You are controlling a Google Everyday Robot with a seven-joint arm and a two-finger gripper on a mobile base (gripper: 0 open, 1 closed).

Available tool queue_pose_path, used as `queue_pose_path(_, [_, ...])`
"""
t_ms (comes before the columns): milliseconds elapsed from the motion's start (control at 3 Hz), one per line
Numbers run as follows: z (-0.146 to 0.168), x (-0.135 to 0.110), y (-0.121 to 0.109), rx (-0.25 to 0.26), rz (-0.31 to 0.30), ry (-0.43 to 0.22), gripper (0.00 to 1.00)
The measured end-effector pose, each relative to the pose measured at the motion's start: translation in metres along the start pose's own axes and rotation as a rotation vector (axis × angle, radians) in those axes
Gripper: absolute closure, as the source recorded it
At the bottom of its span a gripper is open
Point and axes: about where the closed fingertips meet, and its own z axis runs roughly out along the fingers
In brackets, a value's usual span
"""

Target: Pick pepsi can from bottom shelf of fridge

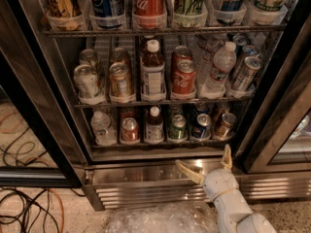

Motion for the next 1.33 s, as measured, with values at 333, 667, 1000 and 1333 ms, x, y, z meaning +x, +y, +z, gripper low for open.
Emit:
queue_pose_path(333, [0.022,0.021,-0.007,0.031,0.048,-0.017,0.0])
queue_pose_path(667, [0.026,0.024,-0.008,0.035,0.054,-0.016,0.0])
queue_pose_path(1000, [0.034,0.031,-0.012,0.044,0.067,-0.024,0.0])
queue_pose_path(1333, [0.054,0.05,-0.026,0.094,0.11,-0.053,0.0])
